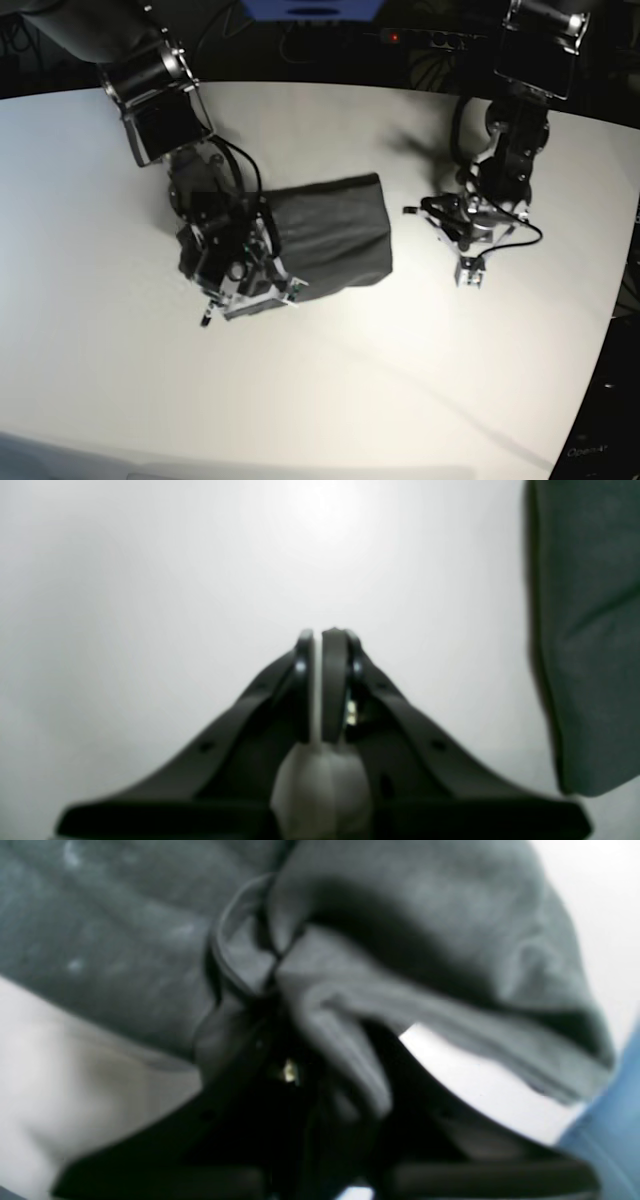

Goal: Fold the T-shirt properly
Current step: 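Press the right gripper down onto the folded grey bundle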

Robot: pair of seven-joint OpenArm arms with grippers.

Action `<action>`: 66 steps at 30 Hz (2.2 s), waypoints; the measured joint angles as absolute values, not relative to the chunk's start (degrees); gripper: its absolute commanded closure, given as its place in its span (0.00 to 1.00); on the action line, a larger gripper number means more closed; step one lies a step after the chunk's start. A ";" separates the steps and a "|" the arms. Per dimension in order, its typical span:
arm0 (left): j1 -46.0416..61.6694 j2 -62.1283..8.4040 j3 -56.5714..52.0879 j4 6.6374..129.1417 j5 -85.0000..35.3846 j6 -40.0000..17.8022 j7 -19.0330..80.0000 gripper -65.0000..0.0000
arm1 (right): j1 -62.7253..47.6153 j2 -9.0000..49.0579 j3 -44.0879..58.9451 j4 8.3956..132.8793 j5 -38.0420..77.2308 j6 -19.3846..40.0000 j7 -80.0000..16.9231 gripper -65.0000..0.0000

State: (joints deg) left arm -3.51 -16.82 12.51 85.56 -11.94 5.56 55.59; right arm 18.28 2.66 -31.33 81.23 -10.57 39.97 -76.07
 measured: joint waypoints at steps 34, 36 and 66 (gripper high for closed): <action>-8.91 -15.57 17.47 79.40 -12.62 5.13 52.01 0.95 | 10.92 -8.38 -36.05 90.52 -37.04 39.97 -79.20 0.99; -9.04 -15.73 17.47 79.48 -12.64 5.06 52.16 0.95 | 10.26 -8.32 -38.20 93.03 -38.15 39.94 -79.55 0.99; -2.92 -20.29 17.15 87.13 -12.60 5.13 55.46 0.95 | 5.72 -7.92 -58.54 92.75 -37.39 40.01 -74.87 1.00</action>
State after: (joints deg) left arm -2.92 -20.29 17.15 87.13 -12.60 5.13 55.46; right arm 5.72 -7.92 -58.54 92.75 -37.39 40.01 -74.87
